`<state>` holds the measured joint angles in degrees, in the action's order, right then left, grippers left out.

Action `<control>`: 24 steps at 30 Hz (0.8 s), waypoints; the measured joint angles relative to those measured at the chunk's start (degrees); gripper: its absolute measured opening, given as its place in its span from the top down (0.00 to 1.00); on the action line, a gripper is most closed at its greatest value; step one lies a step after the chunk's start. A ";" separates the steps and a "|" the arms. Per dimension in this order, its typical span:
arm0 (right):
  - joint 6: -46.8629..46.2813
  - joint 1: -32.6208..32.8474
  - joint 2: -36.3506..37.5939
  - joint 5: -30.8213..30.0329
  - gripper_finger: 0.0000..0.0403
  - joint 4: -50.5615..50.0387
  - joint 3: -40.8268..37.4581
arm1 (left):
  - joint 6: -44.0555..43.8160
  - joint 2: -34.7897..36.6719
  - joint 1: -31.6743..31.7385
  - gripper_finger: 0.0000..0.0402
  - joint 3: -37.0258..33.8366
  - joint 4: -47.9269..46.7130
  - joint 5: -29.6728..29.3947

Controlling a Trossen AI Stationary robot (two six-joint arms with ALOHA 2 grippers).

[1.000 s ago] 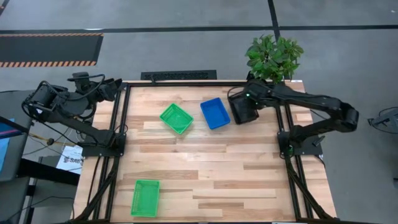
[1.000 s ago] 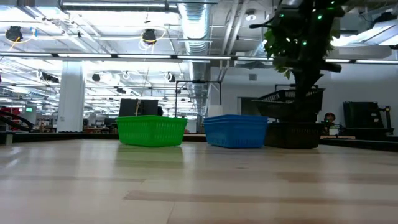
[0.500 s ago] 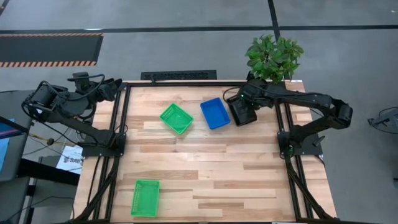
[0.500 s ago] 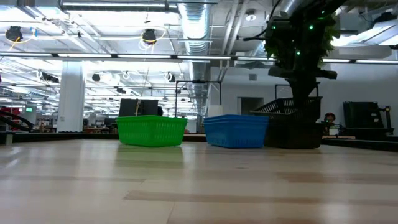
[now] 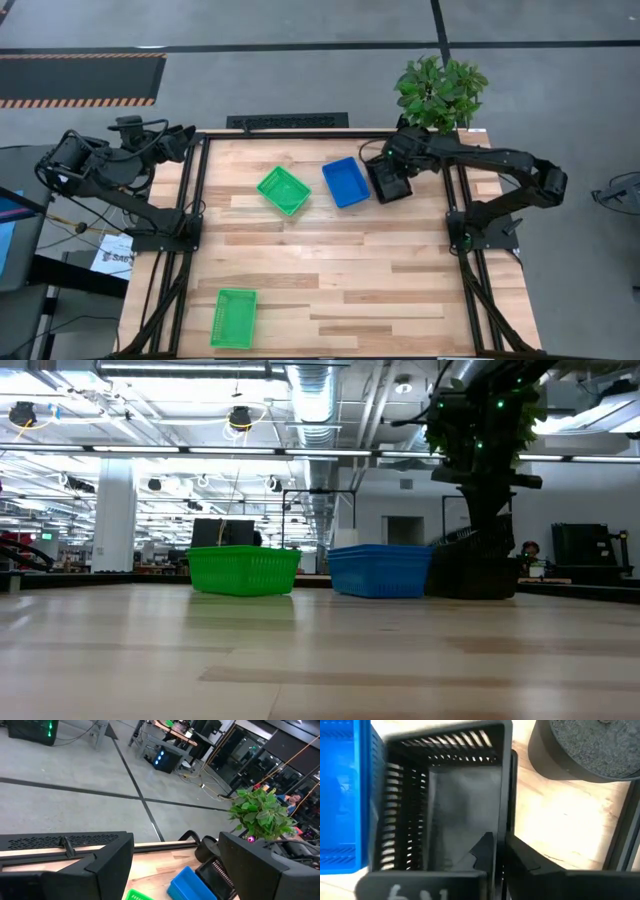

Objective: Stack baskets by color
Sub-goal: Stack the bottom black bin on top of the top black bins

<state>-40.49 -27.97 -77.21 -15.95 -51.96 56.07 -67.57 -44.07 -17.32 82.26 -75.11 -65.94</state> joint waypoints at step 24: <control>-1.57 1.51 8.67 -0.19 0.63 -0.56 0.04 | 0.33 0.00 0.00 0.31 0.00 0.00 1.23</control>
<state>-42.06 -26.47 -68.54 -16.14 -52.52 56.12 -67.24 -44.07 -17.32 82.26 -75.11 -64.71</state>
